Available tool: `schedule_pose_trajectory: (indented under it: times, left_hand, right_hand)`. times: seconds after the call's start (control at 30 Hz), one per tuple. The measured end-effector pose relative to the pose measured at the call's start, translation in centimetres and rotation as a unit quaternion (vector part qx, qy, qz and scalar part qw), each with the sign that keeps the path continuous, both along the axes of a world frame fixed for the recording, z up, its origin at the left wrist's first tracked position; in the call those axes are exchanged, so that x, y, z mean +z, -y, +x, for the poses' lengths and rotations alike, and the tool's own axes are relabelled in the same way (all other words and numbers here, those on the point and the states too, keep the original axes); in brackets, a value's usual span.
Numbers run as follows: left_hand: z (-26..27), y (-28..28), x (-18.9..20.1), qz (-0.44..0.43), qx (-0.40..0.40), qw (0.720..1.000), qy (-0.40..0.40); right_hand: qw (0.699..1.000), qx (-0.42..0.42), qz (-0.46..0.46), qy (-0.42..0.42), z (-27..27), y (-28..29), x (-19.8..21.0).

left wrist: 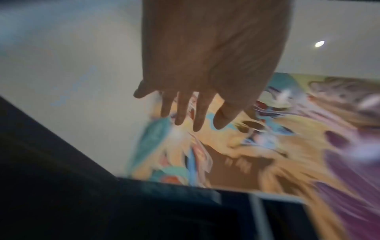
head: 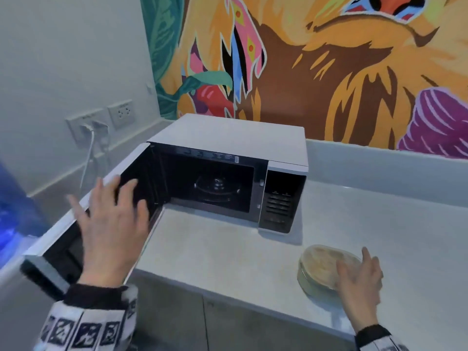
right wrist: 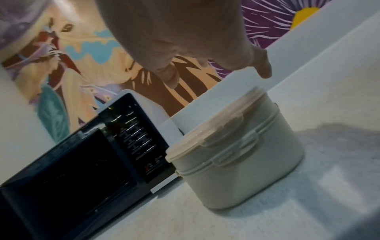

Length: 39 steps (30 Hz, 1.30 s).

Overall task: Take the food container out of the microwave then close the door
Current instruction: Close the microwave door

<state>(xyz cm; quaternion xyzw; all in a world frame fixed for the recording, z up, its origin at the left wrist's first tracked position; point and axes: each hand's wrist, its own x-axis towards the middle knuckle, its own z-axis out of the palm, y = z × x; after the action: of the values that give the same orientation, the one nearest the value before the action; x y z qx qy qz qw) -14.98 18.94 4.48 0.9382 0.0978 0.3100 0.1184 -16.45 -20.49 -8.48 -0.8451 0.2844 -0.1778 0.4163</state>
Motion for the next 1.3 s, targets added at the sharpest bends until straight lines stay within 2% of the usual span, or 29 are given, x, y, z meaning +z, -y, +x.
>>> schedule_pose_trajectory:
  times: [0.07, 0.13, 0.23, 0.3, 0.33, 0.43, 0.53, 0.6, 0.63, 0.7, 0.73, 0.8, 0.93, 1.1, 1.3]
  left_hand:
    - [-1.5, -5.3, 0.1, -0.03, 0.089, 0.995, -0.046]
    - [-2.7, -8.8, -1.0, -0.054, 0.162, 0.976, -0.133]
    - [-3.1, -10.4, -3.4, -0.094, 0.14, 0.957, -0.237]
    - [-3.8, -8.1, -2.0, -0.074, 0.125, 0.969, -0.199]
    - [-3.7, -6.7, -1.3, -0.097, 0.114, 0.972, -0.182]
    - [-3.9, -1.8, -0.2, -0.126, 0.025, 0.974, -0.187]
    - [-3.1, 3.7, -0.4, -0.193, -0.102, 0.95, -0.224]
    - [-1.4, 7.1, -1.5, -0.245, -0.217, 0.91, -0.253]
    - [-0.1, 8.6, -2.4, -0.3, -0.262, 0.882, -0.251]
    - [2.9, 11.2, -4.2, -0.404, -0.301, 0.828, -0.247]
    - [4.6, 12.3, -5.2, -0.414, -0.315, 0.818, -0.245]
    - [7.7, 14.1, -6.7, -0.392, -0.345, 0.817, -0.244]
    - [12.1, 15.8, -8.2, -0.341, -0.358, 0.836, -0.24]
    - [13.9, 17.2, -9.1, -0.276, -0.334, 0.859, -0.271]
    - [14.9, 17.8, -9.6, -0.24, -0.33, 0.879, -0.248]
  right_hand:
    - [1.0, 0.018, 0.001, 0.01, -0.8, -0.5, -0.2]
    - [0.999, 0.04, 0.013, 0.028, -1.4, -1.2, -0.5]
    - [0.994, 0.096, 0.004, 0.059, -1.8, -2.8, -0.5]
    - [0.985, 0.156, -0.014, 0.066, -1.8, -4.2, 0.3]
    - [0.98, 0.186, -0.022, 0.071, -1.6, -4.8, 0.9]
    - [0.965, 0.232, -0.072, 0.099, -0.3, -6.3, 3.0]
    - [0.957, 0.238, -0.11, 0.123, 2.6, -7.0, 5.3]
    - [0.951, 0.232, -0.129, 0.156, 5.0, -7.2, 7.0]
    - [0.948, 0.229, -0.14, 0.17, 6.1, -7.3, 7.9]
    - [0.944, 0.232, -0.161, 0.173, 8.7, -7.8, 9.6]
    - [0.942, 0.24, -0.171, 0.162, 9.9, -8.1, 10.3]
    - [0.934, 0.258, -0.212, 0.128, 12.3, -8.8, 11.1]
    - [0.914, 0.284, -0.279, 0.079, 15.6, -9.8, 11.0]
    - [0.913, 0.234, -0.31, 0.123, 17.2, -10.2, 10.6]
    - [0.904, 0.201, -0.354, 0.131, 17.9, -10.4, 10.4]
